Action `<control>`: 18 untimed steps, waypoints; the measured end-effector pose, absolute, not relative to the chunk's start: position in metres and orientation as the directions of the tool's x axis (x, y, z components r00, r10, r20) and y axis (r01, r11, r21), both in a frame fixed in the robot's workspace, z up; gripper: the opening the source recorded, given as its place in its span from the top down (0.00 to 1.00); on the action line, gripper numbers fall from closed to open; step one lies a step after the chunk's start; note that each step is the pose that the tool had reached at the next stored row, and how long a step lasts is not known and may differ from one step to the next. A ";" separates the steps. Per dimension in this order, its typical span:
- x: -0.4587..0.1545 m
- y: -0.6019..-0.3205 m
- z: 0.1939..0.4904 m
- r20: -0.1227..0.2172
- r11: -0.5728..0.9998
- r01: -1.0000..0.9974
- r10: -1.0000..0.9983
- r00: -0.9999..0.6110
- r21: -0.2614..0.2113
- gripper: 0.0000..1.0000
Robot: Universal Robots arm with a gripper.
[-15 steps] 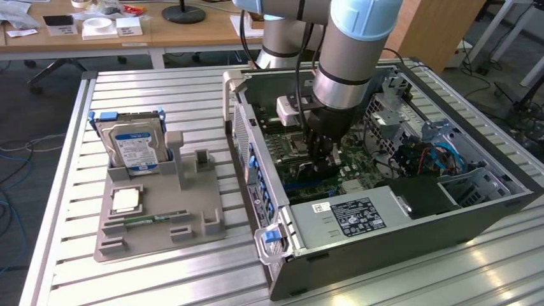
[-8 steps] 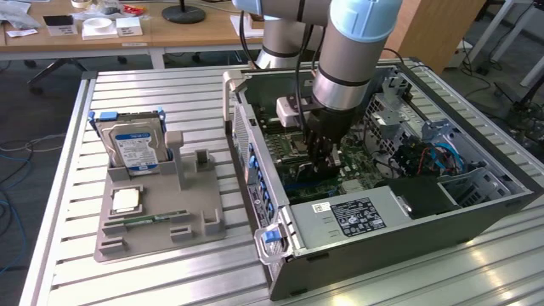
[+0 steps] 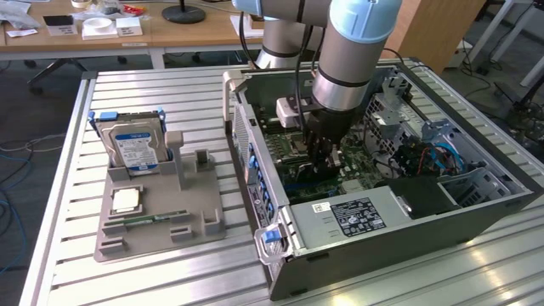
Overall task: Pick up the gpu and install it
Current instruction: 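Insert the gpu into the slot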
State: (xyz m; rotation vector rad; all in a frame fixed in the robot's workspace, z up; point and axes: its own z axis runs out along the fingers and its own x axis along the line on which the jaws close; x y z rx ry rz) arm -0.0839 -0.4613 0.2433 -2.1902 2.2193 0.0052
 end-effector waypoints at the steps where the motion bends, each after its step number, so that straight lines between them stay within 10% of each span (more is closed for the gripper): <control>1: -0.084 -0.461 0.243 -0.019 0.013 -1.000 -1.000 -0.013 -0.014 0.73; 18: -0.086 -0.461 0.242 -0.019 0.013 -1.000 -1.000 -0.013 -0.015 0.73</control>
